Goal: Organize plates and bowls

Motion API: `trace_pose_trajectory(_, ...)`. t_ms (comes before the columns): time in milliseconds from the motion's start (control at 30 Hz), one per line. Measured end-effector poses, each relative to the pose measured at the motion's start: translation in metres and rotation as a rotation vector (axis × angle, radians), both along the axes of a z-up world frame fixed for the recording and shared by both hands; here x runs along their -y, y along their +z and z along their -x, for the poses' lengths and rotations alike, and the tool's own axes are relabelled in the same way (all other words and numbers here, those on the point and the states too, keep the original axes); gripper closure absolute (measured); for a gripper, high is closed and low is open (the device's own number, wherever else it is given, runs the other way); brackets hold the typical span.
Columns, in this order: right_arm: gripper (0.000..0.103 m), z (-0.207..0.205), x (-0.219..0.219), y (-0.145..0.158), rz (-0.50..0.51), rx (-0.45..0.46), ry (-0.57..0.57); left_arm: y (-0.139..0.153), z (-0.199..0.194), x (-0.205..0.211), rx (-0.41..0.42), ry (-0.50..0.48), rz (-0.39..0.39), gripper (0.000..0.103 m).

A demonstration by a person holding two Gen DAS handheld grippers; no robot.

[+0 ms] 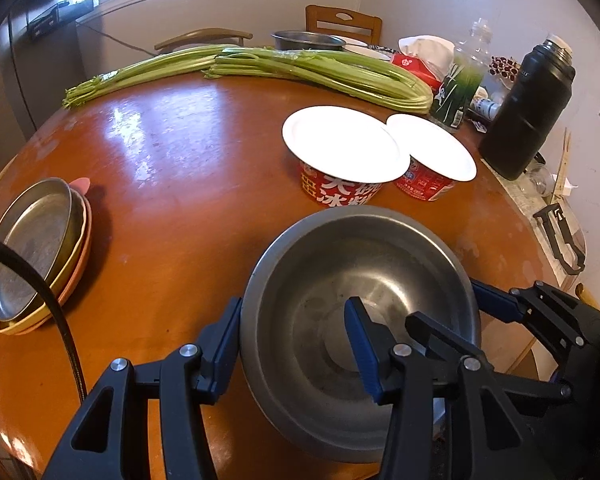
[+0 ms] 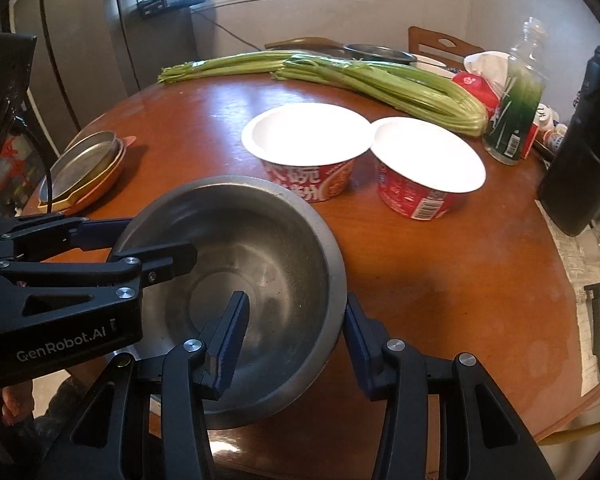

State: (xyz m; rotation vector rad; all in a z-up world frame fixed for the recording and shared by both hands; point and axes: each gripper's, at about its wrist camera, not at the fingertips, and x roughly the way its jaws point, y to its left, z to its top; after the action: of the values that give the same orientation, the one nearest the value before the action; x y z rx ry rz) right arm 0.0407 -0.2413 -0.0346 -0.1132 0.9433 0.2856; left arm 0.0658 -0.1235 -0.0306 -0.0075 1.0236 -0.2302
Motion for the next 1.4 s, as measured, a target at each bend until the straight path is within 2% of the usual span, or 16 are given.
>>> trace_pose_trajectory(1133, 0.052, -0.014, -0.007, -0.006, -0.008, -0.045, -0.009, -0.006, -0.01, -0.002, -0.012, -0.031, -0.024, 0.052)
trace_pose_trajectory(1400, 0.051, -0.016, -0.005, -0.002, -0.008, -0.041, -0.03, -0.004, -0.013, -0.006, 0.002, -0.042, 0.002, 0.052)
